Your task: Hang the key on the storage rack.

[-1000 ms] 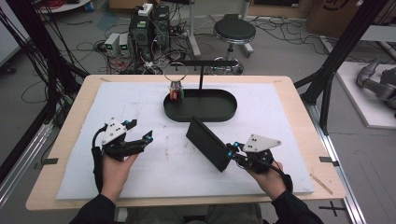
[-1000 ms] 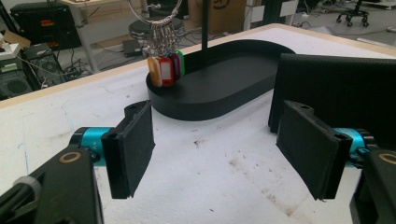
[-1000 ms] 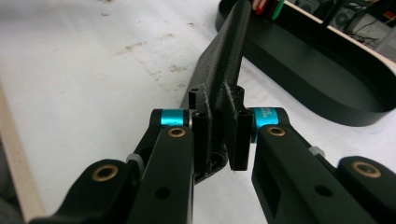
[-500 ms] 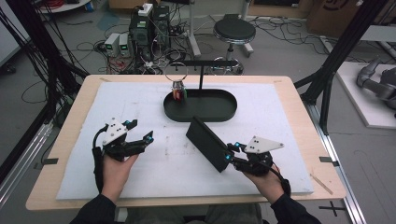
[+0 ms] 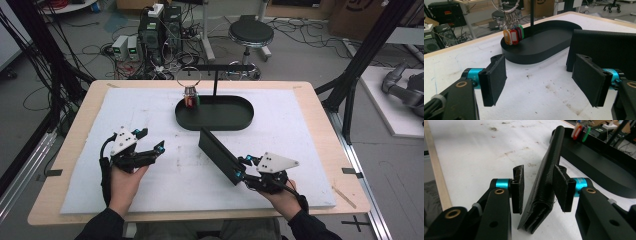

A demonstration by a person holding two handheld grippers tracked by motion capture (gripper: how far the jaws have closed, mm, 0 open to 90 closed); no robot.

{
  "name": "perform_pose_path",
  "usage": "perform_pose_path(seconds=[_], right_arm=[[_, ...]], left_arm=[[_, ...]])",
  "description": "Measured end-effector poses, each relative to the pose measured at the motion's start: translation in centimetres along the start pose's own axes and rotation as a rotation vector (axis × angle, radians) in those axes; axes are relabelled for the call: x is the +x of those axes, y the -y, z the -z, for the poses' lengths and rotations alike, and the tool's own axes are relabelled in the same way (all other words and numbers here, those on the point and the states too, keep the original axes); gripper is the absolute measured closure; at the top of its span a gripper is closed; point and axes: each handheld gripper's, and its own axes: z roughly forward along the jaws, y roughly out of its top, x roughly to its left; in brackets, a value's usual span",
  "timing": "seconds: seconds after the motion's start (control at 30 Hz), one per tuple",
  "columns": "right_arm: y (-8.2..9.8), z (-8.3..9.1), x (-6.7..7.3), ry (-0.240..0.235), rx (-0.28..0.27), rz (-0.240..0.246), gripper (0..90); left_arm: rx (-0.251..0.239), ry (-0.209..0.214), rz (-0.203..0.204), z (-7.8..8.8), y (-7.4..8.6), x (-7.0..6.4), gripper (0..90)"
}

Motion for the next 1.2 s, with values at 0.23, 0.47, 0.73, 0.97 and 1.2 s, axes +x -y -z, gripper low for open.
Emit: perform_pose_path(seconds=[0.23,0.47,0.73,0.97,1.2], right_arm=[[0.0,0.0,0.2,0.022,0.0,0.016,59.1],[0.2,-0.1,0.0,0.056,0.016,-0.003,57.6],[0.4,0.0,-0.2,0.037,-0.001,-0.019,64.7],[0.4,-0.3,0.1,0.05,0.022,-0.007,59.8],[1.0,-1.4,0.0,0.024,0.098,-0.061,63.7]], left_arm=[[0.001,-0.001,-0.002,0.0,0.0,0.0,27.3],[0.001,0.0,0.001,-0.1,0.0,0.0,27.3],[0.003,0.008,-0.006,-0.2,0.0,-0.1,27.3],[0.007,0.018,-0.01,-0.4,0.0,-0.2,27.3],[0.008,0.018,-0.011,-0.4,0.0,-0.3,27.3]])
